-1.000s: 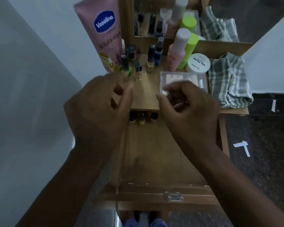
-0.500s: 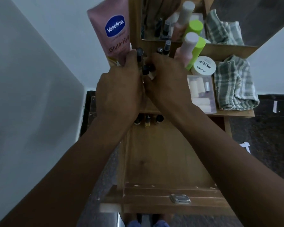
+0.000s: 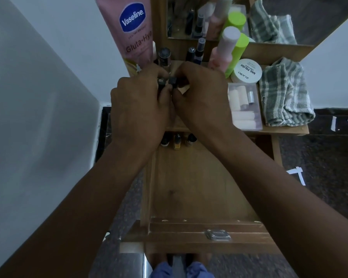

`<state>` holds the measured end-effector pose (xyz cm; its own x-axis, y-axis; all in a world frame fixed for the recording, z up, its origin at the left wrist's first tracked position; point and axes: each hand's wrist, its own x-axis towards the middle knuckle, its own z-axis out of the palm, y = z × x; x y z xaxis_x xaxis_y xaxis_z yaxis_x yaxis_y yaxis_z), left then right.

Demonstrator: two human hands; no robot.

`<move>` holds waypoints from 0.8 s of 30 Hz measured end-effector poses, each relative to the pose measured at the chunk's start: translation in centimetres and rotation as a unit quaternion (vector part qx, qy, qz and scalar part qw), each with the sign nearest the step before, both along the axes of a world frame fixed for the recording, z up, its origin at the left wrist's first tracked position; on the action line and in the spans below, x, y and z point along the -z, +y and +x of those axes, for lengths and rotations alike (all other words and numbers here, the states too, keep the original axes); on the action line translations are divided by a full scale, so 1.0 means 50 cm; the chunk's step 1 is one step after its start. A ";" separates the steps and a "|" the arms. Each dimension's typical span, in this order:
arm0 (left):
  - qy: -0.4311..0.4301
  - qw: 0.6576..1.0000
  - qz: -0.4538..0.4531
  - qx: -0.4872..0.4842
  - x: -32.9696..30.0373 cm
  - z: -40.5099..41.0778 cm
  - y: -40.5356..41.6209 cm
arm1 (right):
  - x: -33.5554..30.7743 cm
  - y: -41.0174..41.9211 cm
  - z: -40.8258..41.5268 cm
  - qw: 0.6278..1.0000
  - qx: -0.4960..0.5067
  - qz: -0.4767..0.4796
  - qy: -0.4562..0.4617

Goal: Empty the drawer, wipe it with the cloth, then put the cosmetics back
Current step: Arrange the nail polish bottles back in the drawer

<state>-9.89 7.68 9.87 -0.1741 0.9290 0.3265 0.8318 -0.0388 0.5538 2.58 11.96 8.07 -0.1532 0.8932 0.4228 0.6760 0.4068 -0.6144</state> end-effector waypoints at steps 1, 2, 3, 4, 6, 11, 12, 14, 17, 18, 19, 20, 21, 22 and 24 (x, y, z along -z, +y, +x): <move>-0.007 1.000 -0.001 0.002 0.003 -0.001 -0.002 | -0.004 -0.005 0.002 1.000 -0.001 0.001 0.007; -0.011 1.000 -0.001 0.005 0.005 -0.003 -0.006 | -0.008 -0.012 0.005 1.000 -0.001 0.002 0.012; -0.016 1.000 0.001 0.008 0.004 -0.005 -0.010 | -0.014 -0.019 0.009 1.000 -0.001 -0.001 0.012; -0.023 1.000 0.002 0.014 0.002 -0.008 -0.018 | -0.019 -0.028 0.013 1.000 0.000 -0.008 0.009; -0.043 0.998 0.009 0.033 -0.010 -0.013 -0.040 | -0.030 -0.048 0.026 1.000 0.007 -0.025 -0.001; -0.068 0.996 0.016 0.062 -0.026 -0.027 -0.132 | -0.048 -0.146 0.069 0.994 0.011 -0.104 0.010; -0.064 0.995 0.008 0.072 -0.023 -0.028 -0.151 | -0.045 -0.168 0.077 0.992 0.013 -0.123 0.014; -0.061 0.994 -0.020 0.089 -0.005 -0.031 -0.181 | -0.029 -0.206 0.088 0.989 0.011 -0.148 0.011; -0.104 0.988 -0.074 0.091 0.041 -0.028 -0.205 | 0.015 -0.236 0.090 0.986 0.010 -0.165 0.010; -0.104 0.987 -0.083 0.086 0.057 -0.022 -0.208 | 0.032 -0.240 0.088 0.985 0.005 -0.173 0.011; -0.085 0.989 -0.088 0.080 0.068 -0.016 -0.208 | 0.051 -0.241 0.086 0.984 0.000 -0.179 0.009; -0.062 0.991 -0.088 0.074 0.084 -0.010 -0.207 | 0.071 -0.240 0.084 0.983 -0.003 -0.182 0.005; -0.047 0.993 -0.084 0.066 0.099 -0.007 -0.206 | 0.090 -0.238 0.081 0.984 -0.002 -0.179 0.001; -0.038 0.994 -0.079 0.060 0.116 -0.005 -0.205 | 0.108 -0.236 0.078 0.985 -0.001 -0.175 -0.003; -0.031 0.995 -0.063 0.068 0.145 -0.009 -0.202 | 0.135 -0.232 0.072 0.985 0.001 -0.170 -0.008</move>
